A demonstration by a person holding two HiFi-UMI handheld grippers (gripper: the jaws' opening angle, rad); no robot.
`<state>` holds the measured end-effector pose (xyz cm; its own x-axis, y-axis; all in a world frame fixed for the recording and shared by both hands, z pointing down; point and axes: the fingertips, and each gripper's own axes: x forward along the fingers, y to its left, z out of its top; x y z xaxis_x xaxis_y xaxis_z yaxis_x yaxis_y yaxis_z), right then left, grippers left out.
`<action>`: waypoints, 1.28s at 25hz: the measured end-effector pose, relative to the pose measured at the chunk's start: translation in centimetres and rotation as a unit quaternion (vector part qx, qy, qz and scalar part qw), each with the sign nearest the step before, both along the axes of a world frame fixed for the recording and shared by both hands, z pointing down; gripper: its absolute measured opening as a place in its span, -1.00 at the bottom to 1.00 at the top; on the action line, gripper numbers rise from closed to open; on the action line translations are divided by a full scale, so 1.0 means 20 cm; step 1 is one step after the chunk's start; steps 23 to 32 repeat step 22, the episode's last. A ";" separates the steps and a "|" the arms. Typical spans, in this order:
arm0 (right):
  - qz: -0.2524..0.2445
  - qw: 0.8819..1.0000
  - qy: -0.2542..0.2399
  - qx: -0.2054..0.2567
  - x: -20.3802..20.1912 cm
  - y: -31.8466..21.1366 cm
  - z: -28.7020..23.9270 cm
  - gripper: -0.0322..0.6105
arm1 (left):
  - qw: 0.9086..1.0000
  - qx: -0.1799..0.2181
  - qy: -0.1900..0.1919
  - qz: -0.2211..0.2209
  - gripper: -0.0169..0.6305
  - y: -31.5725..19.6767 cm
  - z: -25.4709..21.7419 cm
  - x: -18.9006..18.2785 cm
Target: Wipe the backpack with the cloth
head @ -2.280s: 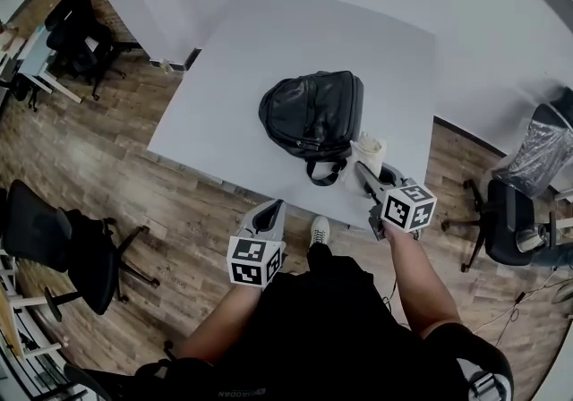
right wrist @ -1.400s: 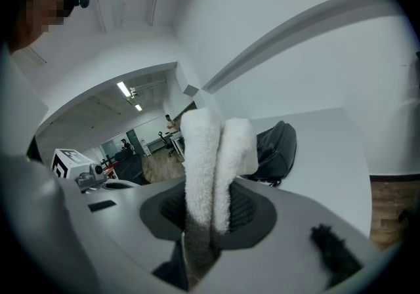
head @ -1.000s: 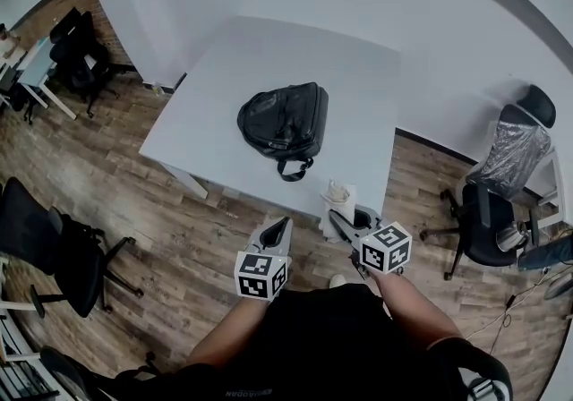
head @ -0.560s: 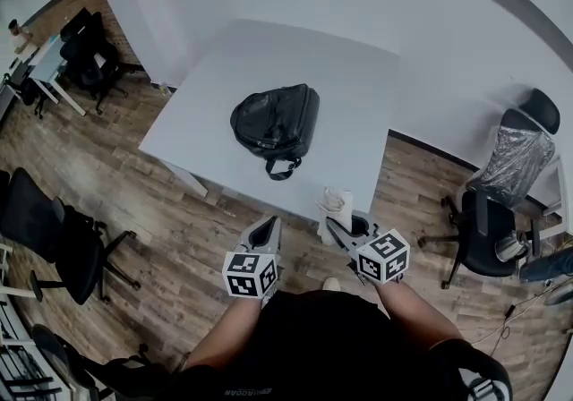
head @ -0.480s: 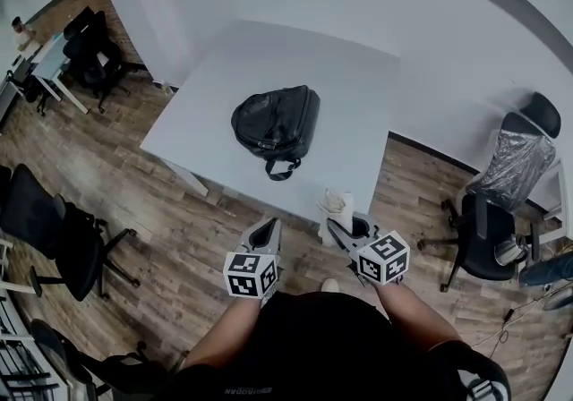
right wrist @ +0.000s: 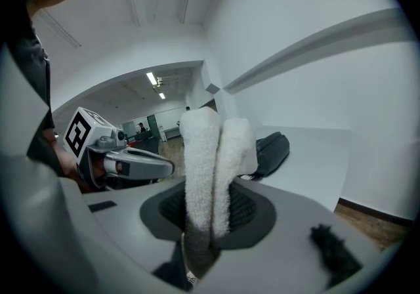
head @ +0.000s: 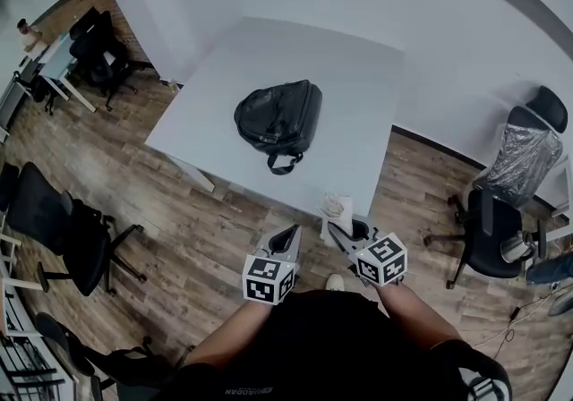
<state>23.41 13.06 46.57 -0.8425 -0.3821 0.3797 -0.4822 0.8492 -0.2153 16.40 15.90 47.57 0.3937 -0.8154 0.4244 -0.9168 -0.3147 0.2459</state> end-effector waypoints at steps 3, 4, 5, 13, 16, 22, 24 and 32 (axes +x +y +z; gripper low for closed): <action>0.004 1.000 0.000 0.003 0.02 -0.01 -0.01 -0.61 | 1.000 0.005 0.000 -0.002 -0.93 -0.01 -0.01 -0.01; 0.006 1.000 -0.002 0.005 0.02 -0.01 -0.02 -0.61 | 1.000 0.006 -0.001 -0.004 -0.93 -0.01 -0.02 -0.02; 0.008 1.000 -0.003 0.005 0.02 -0.01 -0.02 -0.61 | 1.000 0.007 -0.001 -0.006 -0.93 -0.01 -0.02 -0.03; 0.011 1.000 -0.003 0.003 0.03 -0.04 -0.01 -0.61 | 1.000 0.006 -0.006 -0.014 -0.93 -0.03 -0.01 -0.07; 0.011 1.000 -0.001 0.003 0.02 -0.04 -0.01 -0.61 | 1.000 0.004 -0.007 -0.010 -0.93 -0.03 -0.01 -0.07; 0.007 1.000 -0.003 0.004 0.00 -0.04 -0.01 -0.61 | 1.000 0.004 -0.007 -0.011 -0.93 -0.05 0.00 -0.08; 0.007 1.000 -0.003 0.004 0.00 -0.04 -0.01 -0.61 | 1.000 0.004 -0.007 -0.011 -0.93 -0.05 0.00 -0.08; 0.007 1.000 -0.003 0.004 0.00 -0.04 -0.01 -0.61 | 1.000 0.004 -0.007 -0.011 -0.93 -0.05 0.00 -0.08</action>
